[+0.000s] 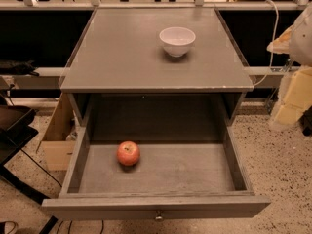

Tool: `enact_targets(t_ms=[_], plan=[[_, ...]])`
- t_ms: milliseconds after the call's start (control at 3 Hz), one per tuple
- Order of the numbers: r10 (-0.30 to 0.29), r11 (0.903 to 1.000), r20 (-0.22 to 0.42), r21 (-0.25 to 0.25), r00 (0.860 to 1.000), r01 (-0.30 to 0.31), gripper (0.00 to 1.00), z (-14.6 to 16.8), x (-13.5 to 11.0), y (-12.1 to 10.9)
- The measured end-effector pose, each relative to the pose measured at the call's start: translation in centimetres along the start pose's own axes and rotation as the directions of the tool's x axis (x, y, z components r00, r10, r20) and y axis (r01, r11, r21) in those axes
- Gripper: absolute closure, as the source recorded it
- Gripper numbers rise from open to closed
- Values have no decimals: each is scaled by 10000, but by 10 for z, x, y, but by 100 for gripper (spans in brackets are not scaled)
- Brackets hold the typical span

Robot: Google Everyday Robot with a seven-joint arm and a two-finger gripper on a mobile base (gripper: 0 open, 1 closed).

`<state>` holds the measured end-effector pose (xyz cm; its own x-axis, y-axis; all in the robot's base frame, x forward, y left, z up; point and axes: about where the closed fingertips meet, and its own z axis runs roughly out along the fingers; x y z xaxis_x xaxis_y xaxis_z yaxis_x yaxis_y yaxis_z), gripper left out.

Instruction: Pick apple from top drawer and place on counter

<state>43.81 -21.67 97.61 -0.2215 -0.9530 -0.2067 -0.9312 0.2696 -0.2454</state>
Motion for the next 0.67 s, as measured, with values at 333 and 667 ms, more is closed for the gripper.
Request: enact_targets(t_ms=[333,667], plan=[[1,10000,3,-1,10000,-1,0,0,0,0],[495,9965,1556,-738,9866,-384,0,53,-29,16]])
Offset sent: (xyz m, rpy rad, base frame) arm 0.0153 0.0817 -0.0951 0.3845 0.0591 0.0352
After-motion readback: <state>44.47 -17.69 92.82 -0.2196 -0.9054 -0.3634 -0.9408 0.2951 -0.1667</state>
